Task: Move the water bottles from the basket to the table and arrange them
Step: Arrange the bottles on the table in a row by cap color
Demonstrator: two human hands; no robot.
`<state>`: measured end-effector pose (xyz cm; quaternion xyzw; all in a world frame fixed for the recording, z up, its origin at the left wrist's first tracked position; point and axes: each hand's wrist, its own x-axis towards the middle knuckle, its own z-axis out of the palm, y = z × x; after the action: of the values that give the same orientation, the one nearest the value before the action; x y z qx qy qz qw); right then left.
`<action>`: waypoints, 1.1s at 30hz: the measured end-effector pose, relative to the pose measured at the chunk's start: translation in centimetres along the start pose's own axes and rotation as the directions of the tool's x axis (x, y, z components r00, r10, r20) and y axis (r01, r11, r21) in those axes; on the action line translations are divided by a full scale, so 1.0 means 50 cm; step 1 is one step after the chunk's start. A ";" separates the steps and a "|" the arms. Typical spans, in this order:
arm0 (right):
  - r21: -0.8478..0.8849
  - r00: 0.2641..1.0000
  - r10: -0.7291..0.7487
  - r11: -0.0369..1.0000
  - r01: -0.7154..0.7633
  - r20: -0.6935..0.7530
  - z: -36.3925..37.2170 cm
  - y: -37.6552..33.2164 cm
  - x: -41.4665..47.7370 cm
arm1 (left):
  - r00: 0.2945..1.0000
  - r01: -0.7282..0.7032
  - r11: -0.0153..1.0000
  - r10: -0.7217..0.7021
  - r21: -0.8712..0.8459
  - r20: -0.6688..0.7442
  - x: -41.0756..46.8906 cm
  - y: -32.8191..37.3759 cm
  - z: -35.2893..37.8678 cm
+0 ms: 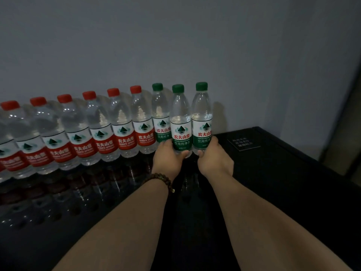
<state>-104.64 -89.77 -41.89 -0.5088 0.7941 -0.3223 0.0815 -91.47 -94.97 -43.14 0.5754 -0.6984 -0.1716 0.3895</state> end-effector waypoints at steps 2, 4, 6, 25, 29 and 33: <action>-0.009 1.000 -0.002 1.000 0.002 0.006 0.008 -0.002 0.027 | 1.000 -0.003 0.999 0.003 0.034 -0.002 0.024 -0.001 0.009; -0.020 1.000 -0.019 1.000 0.019 0.008 0.016 -0.004 0.052 | 1.000 -0.010 1.000 0.011 0.020 -0.025 0.040 -0.006 0.016; -0.029 0.999 -0.033 0.999 0.033 0.006 0.024 -0.005 0.071 | 0.999 0.016 0.998 -0.018 -0.056 -0.044 0.048 -0.009 0.021; -0.032 1.000 -0.022 0.999 0.022 -0.013 0.034 -0.008 0.108 | 1.000 -0.015 0.951 0.008 0.309 0.022 0.089 0.006 0.041; -0.025 0.999 -0.038 0.999 0.037 -0.027 0.037 -0.007 0.119 | 1.000 -0.012 0.936 0.009 0.351 0.012 0.093 0.008 0.045; -0.038 0.997 -0.056 0.998 0.054 -0.044 0.046 -0.007 0.131 | 1.000 -0.003 0.898 0.010 0.440 -0.013 0.093 0.011 0.047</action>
<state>-106.40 -96.50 -42.16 -0.5244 0.7873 -0.3211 0.0451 -93.73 -99.67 -42.66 0.6474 -0.7182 -0.0039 0.2550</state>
